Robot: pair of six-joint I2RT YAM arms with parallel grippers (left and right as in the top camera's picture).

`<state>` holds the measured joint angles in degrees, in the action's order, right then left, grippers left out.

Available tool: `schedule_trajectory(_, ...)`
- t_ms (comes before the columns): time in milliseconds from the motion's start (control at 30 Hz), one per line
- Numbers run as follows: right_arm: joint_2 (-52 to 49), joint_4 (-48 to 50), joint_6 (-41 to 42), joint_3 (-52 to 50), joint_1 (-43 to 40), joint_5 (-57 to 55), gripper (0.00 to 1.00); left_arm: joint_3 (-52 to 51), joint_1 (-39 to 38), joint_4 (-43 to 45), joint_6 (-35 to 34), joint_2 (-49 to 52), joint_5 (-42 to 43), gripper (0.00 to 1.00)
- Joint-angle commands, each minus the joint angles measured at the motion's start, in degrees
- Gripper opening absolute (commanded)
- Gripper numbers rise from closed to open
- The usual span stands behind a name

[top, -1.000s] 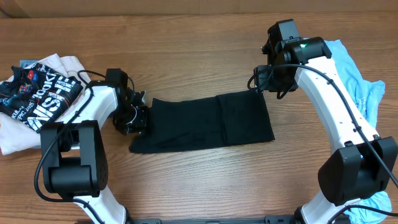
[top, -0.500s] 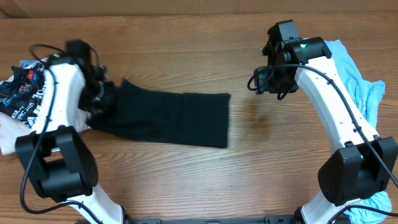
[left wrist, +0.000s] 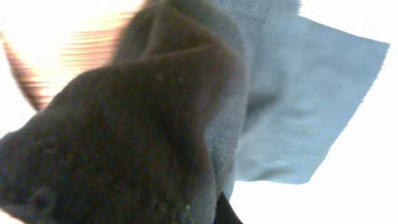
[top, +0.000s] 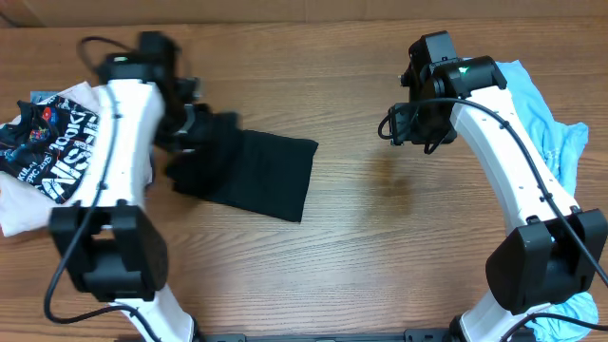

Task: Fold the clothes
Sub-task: 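Grasp the left end with the left gripper and fold it rightward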

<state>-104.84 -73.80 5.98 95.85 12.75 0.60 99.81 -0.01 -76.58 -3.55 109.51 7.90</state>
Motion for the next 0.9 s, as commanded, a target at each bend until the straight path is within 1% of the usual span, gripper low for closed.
schedule_trajectory(0, 0.37, -0.39, 0.22, 0.9, -0.24, -0.52, 0.62, -0.07, -8.68, 0.26, -6.56, -0.42, 2.64, 0.05)
schedule_trajectory(67, 0.37, -0.5, 0.04, 0.9, -0.24, -0.55, 0.62, -0.94, -12.22, 0.92, -7.23, -0.13, 1.9, 0.07)
schedule_trajectory(200, 0.37, -0.52, 0.04, 0.9, -0.24, -0.55, 0.62, -2.86, -17.86, 2.25, -9.14, 0.5, -1.33, 0.08)
schedule_trajectory(300, 0.37, -0.72, 0.0, 0.9, -0.24, -0.52, 0.62, -4.55, -20.5, 3.32, -9.46, 1.2, -2.16, 0.1)
schedule_trajectory(467, 0.37, -1.18, -0.17, 0.9, -0.24, -0.52, 0.63, -5.2, -22.53, 3.43, -9.84, 3.74, -2.34, 0.11)
schedule_trajectory(633, 0.37, -1.4, -0.17, 0.9, -0.24, -0.52, 0.62, -5.2, -22.62, 4.35, -10.23, 6.21, -2.27, 0.12)
schedule_trajectory(867, 0.37, -1.38, -0.15, 0.9, -0.24, -0.52, 0.63, -5.2, -23.82, 9.09, -10.27, 6.64, -1.86, 0.12)
